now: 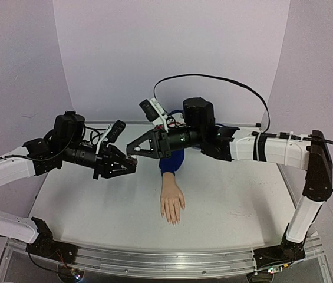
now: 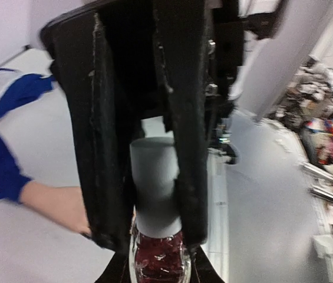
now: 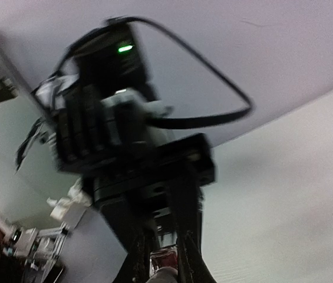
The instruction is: Paint the nails
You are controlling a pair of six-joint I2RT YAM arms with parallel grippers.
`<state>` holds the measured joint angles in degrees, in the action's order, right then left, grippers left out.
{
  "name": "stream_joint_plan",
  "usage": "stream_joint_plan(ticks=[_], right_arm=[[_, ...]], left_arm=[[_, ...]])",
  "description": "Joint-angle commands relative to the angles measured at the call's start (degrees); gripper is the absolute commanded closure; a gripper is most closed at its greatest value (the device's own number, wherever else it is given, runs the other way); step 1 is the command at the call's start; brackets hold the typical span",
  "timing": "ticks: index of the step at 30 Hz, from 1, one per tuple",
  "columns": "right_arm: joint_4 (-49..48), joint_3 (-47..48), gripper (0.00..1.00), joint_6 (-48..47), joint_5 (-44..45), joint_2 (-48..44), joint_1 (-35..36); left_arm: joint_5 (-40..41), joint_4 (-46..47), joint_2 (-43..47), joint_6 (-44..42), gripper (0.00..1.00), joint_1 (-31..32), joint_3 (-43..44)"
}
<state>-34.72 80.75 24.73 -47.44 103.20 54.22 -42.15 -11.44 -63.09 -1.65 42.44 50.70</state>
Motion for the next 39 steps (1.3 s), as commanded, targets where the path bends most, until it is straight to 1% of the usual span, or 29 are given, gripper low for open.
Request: stream_joint_plan(ticks=[1,2,4,5,8,9,10,11,12,13,14,17,18,19,20,23,29,33,35,36,39], right_arm=[[-5.20,-3.57,1.00,-7.76,-24.54,-4.60,0.93],[-5.20,-4.79,1.00,-8.51,-24.46,-5.34,0.91],[-5.27,-6.49,1.00,-9.40,-21.84,-6.70,0.95],[-5.19,-7.15,1.00,-9.77,-20.15,-7.03,0.91],[-5.10,-8.36,1.00,-10.12,-13.84,-7.90,0.83],[-5.10,-8.97,0.93,-10.02,-10.88,-8.31,0.83],[-5.02,-9.47,0.78,-9.79,-7.57,-8.74,0.87],[-4.93,-10.00,0.71,-9.72,-5.69,-9.12,0.70],[-4.92,-10.42,0.68,-9.70,-4.76,-9.41,0.53],[-4.84,-10.83,0.62,-9.47,-3.52,-9.68,0.21],[-4.69,-11.25,0.53,-8.86,-1.57,-10.06,-0.22],[-4.07,-12.89,0.23,-5.69,6.99,-11.37,-2.25],[-3.74,-13.43,0.08,-4.06,11.15,-11.89,-2.94],[-3.23,-13.72,0.02,-3.32,13.58,-12.34,-3.36],[-2.19,-13.53,0.02,-2.84,15.39,-12.36,-3.41],[-0.31,-10.78,0.02,0.49,16.80,-10.24,-3.31],[0.00,-5.21,0.02,9.27,23.89,-5.35,-1.73],[0.00,-0.64,0.10,10.21,24.05,-2.21,-0.31],[-0.01,1.38,0.16,11.10,23.90,-0.47,0.17],[-0.02,2.41,0.21,11.65,23.70,0.54,0.32],[-0.10,4.98,0.41,12.93,23.51,3.14,0.70]], left_arm=[[-37.70,5.29,-3.09,3.58,1.00,1.14,8.84],[-39.74,5.33,-3.97,4.97,1.00,1.10,9.50],[-37.45,5.40,-4.24,5.61,1.00,1.07,9.47],[-35.02,5.41,-3.98,4.89,1.00,1.03,9.01],[-22.40,5.38,-3.15,3.17,1.00,0.99,7.50],[-17.72,5.33,-3.06,2.72,1.00,0.98,7.07],[-13.04,5.23,-2.80,2.10,1.00,1.03,6.52],[-7.75,5.11,-2.75,1.78,1.00,1.04,5.85],[-2.92,5.01,-2.75,1.74,1.00,1.05,5.28],[2.55,4.65,-2.80,1.74,1.00,1.07,4.82],[6.66,4.21,-2.90,0.44,1.00,1.11,4.34],[13.11,3.20,-2.40,-1.88,1.00,1.39,3.46],[14.77,3.11,-1.98,-2.55,1.00,1.56,3.08],[16.69,3.05,-1.61,-3.17,1.00,1.66,2.78],[19.22,3.09,-1.15,-3.64,1.00,1.68,2.54],[24.24,3.09,-0.31,-4.51,1.00,1.69,2.10],[28.44,3.09,0.03,-4.26,1.00,1.76,1.62],[29.67,3.09,0.03,-4.50,1.00,1.73,1.26],[30.10,3.16,0.17,-4.58,1.00,1.72,1.03],[30.23,3.18,0.21,-4.73,1.00,1.77,0.99],[30.46,3.18,0.23,-4.73,1.00,1.74,1.07]])
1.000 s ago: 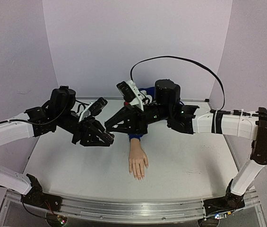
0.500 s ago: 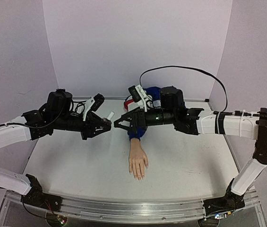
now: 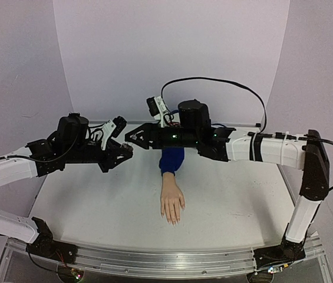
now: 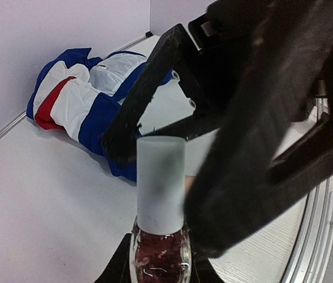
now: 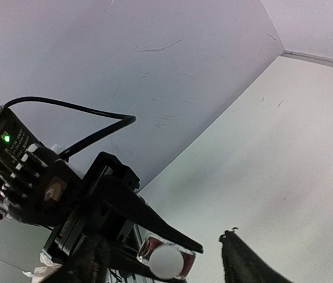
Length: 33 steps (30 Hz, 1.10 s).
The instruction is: Paint the nails
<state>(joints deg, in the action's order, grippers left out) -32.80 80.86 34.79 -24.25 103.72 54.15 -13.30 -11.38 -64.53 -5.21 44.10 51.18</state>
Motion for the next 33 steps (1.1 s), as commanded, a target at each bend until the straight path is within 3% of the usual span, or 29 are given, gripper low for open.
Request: stream_joint_plan(ticks=[1,7,10,13,16,21,23,25,28,33], right_arm=[[-2.05,5.59,0.48,3.11,0.26,3.26,0.81],[-2.95,6.68,0.90,3.17,-0.94,4.35,0.91],[-3.06,5.51,1.00,1.27,-1.66,3.28,0.92],[-3.15,3.81,1.00,-1.87,-4.28,1.79,0.85],[-3.96,2.53,1.00,-6.95,-13.10,0.68,0.80],[-6.50,-1.01,1.00,-14.41,-38.43,-0.54,1.17],[-6.51,-3.54,1.00,-16.52,-42.89,-1.66,1.58],[-6.60,-5.86,1.00,-17.81,-44.43,-2.92,1.68],[-6.92,-8.75,1.00,-19.54,-43.77,-5.60,1.68],[-7.11,-8.91,1.00,-18.70,-39.12,-5.83,1.84]], left_arm=[[1.54,3.11,1.66,-1.20,1.00,0.10,0.59],[0.80,3.11,2.59,-1.01,1.00,0.07,0.29],[-2.68,3.12,2.73,-0.81,1.00,0.07,0.49],[-10.06,3.11,2.36,-0.38,1.00,0.08,1.22],[-19.81,3.29,2.31,-0.15,1.00,0.02,2.07],[-44.15,3.49,0.75,0.61,1.00,-0.77,4.90],[-56.54,3.40,-1.31,2.65,1.00,-2.28,6.46],[-63.77,3.38,-3.83,4.56,1.00,-3.91,7.51],[-67.16,3.38,-5.93,6.84,1.00,-4.63,7.75],[-59.76,3.38,-6.14,7.33,1.00,-4.63,8.43]])
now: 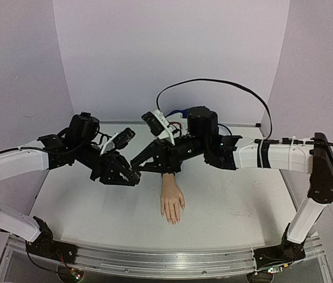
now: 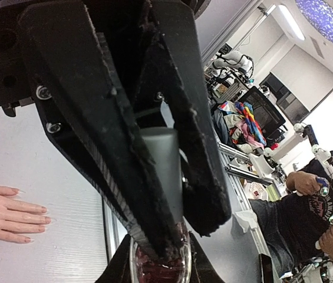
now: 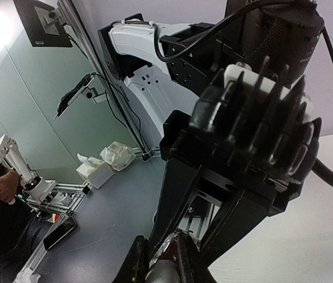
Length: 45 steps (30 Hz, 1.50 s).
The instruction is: Paint the nails
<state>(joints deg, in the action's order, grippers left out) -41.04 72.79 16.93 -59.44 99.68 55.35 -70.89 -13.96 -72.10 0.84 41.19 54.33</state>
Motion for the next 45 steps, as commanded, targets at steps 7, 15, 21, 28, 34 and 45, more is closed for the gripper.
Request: stream_joint_plan(ticks=[7,15,21,28,34,45], right_arm=[[1.50,-0.74,0.66,2.89,13.56,-2.30,0.72],[14.99,1.46,0.02,10.71,34.88,-7.81,-0.29],[21.27,3.44,0.02,15.01,31.00,-9.42,-2.14],[28.04,14.16,0.15,13.29,22.77,-1.92,-2.15],[31.56,19.57,0.36,11.63,18.67,1.79,-2.13],[34.70,21.94,0.48,9.65,17.43,4.79,-2.00]], left_arm=[[19.05,6.03,2.90,1.24,1.00,-1.73,3.91],[31.52,5.96,7.14,-4.08,1.00,-1.73,-0.16],[31.09,5.88,8.49,-7.86,1.00,-1.73,-1.87],[29.89,5.56,9.03,-9.07,1.00,-1.73,-2.64],[29.86,4.70,9.33,-8.94,1.00,-1.72,-2.99],[29.58,2.47,8.52,-9.80,1.00,-1.73,-1.78]])
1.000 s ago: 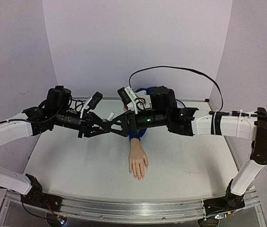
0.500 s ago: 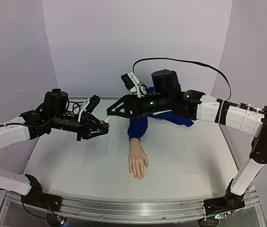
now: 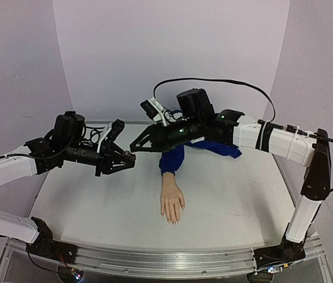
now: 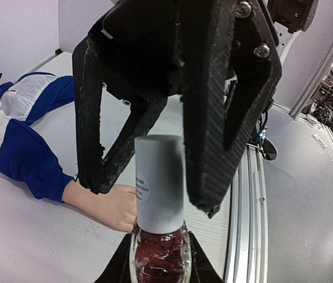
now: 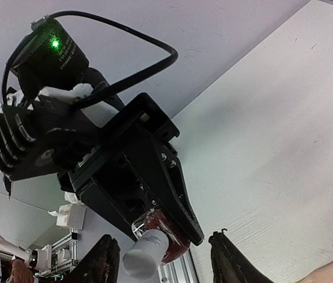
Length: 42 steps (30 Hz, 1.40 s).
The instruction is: Paint the nails
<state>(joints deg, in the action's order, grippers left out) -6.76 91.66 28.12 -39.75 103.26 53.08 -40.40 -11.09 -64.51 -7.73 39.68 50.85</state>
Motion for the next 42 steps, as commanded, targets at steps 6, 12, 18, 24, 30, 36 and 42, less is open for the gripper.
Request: stream_joint_plan(ticks=[6,12,18,24,30,36,42], right_arm=[[0.43,4.03,0.59,-1.97,-2.35,1.89,0.36],[0.35,3.81,0.73,-2.33,-2.76,1.72,0.38],[0.26,3.73,0.91,-2.72,-3.24,1.62,0.60],[0.00,2.13,1.00,-3.80,1.13,-1.34,0.57],[-1.40,-0.45,1.00,-4.72,4.53,-5.86,0.53],[-1.75,-0.77,1.00,-4.35,2.90,-5.53,0.58],[-2.46,-1.04,1.00,-3.95,3.19,-6.13,0.55]], left_arm=[[-1.01,-0.94,0.46,-1.48,1.00,-0.22,1.97],[-0.86,-1.12,0.19,-1.57,1.00,-0.22,2.14],[-0.29,-1.17,0.08,-1.55,1.00,-0.22,2.22],[1.33,-1.43,-0.17,-1.53,1.00,-0.22,2.19],[1.69,-1.65,-0.56,-1.68,1.00,-0.22,2.37],[1.34,-1.65,-0.69,-1.77,1.00,-0.22,2.52],[1.29,-1.65,-0.60,-1.77,1.00,-0.22,2.49]])
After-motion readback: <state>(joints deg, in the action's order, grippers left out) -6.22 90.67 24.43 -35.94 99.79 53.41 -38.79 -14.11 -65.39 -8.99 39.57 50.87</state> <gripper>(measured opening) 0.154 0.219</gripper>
